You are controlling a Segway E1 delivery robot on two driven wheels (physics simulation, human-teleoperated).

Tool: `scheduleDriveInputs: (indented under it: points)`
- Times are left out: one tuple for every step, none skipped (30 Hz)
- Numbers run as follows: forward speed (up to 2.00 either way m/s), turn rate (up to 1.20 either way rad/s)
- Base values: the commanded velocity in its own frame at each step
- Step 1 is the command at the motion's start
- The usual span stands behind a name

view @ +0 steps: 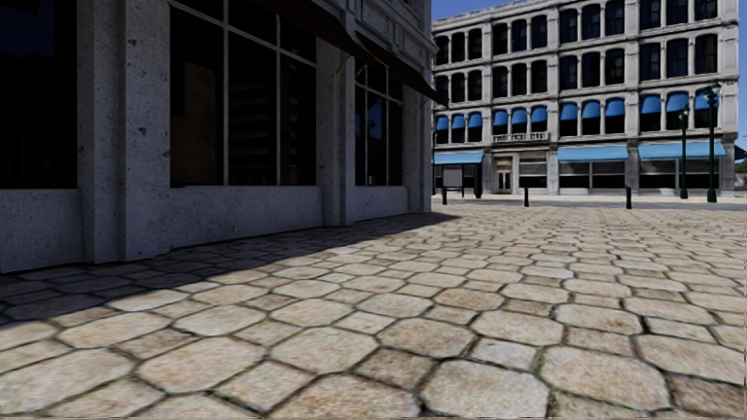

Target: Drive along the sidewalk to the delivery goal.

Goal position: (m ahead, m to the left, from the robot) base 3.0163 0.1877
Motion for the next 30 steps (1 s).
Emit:
scheduleDriveInputs:
  points:
    - [2.0,0.29]
    - [2.0,0.3]
    - [2.0,0.31]
    - [2.0,0.32]
    - [2.0,0.32]
    - [2.0,0.35]
    - [2.0,0.37]
    - [2.0,0.37]
    - [2.0,0.37]
    - [2.0,0.37]
    - [2.0,0.37]
    - [2.0,0.37]
    - [2.0,0.37]
    - [2.0,0.37]
    - [2.0,0.37]
    - [2.0,0.37]
    - [2.0,0.37]
    - [2.0,0.37]
    - [2.0,0.37]
    - [2.0,0.37]
    - [2.0,0.32]
    - [2.0,0.22]
    - [2.0,0.22]
    - [2.0,0.07]
    - [2.0,0.0]
    - [1.97,0.0]
    - [1.94,0.0]
    - [1.94,0.0]
    - [1.93,0.0]
    - [1.92,0.0]
